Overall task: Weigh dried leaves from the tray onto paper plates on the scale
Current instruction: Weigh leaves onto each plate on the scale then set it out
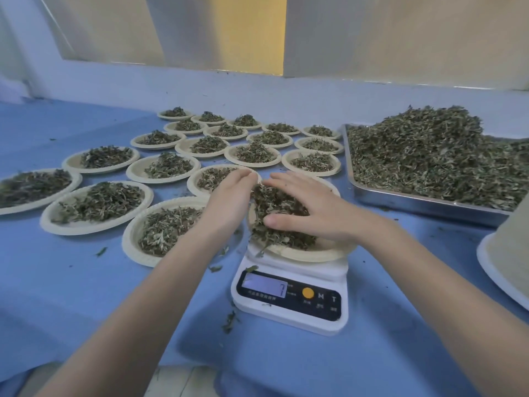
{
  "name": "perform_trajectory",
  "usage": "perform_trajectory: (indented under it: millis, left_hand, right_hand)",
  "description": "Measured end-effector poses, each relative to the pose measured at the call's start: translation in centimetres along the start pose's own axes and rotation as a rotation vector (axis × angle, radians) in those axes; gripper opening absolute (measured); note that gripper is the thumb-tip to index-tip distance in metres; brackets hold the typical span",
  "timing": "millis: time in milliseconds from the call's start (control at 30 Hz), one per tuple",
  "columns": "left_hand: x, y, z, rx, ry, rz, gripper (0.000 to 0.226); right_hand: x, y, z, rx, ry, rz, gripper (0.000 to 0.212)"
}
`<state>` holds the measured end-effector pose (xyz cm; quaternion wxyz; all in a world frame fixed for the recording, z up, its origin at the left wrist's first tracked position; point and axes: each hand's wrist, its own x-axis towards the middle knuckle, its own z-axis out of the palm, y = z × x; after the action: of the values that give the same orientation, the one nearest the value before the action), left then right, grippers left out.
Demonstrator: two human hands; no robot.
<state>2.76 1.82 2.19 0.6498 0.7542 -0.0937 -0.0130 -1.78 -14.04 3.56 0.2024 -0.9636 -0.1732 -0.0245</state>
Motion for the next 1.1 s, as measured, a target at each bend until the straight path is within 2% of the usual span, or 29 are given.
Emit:
perform_trajectory:
  millis: [133,267,400,500,567,667,733,867,1000,1100]
  left_hand:
    - [0.1,-0.2,0.1,-0.02,0.014,0.009,0.019]
    - [-0.1,0.0,0.4,-0.046,-0.006,0.057,0.031]
    - [-0.3,0.2,0.8,0.045,-0.062,0.138,0.036]
    - [-0.3,-0.1,0.2,0.111,-0.105,0.186,0.044]
    - [-0.5,-0.4,-0.3,0.157,-0.105,0.169,0.049]
    - [-1.4,-1.0,0.2,0.265,-0.164,0.018,0.058]
    - [-1.8,-0.7,1.2,0.189,-0.184,-0.084,0.063]
    - [-1.2,1.4,1.4,0.095,-0.049,-0.027,0.061]
    - [1.1,3.8,-1.6,0.077,0.147,0.021,0.043]
    - [3.7,4.5,-5.4,0.083,0.266,0.023,0.04]
  right_hand:
    - [-0.2,0.6,0.1,-0.033,0.013,-0.003,0.086]
    - [-0.9,1.5,-0.5,-0.057,0.042,0.031,0.069]
    - [-1.8,2.6,-1.6,-0.052,0.053,0.063,0.051]
    - [-2.8,3.4,-1.6,0.108,0.153,0.091,0.042]
    - [-3.2,3.8,-0.6,0.197,0.282,0.186,0.05]
    - [-3.1,3.7,1.5,0.443,0.348,0.378,0.063]
    - [-2.8,3.2,2.0,0.569,0.41,0.443,0.061]
    - [-1.4,1.7,0.3,0.691,0.564,0.505,0.055]
    - [1.8,-1.1,-1.5,0.716,0.623,0.443,0.044]
    - [6.1,-3.5,-2.0,0.726,0.651,0.393,0.041]
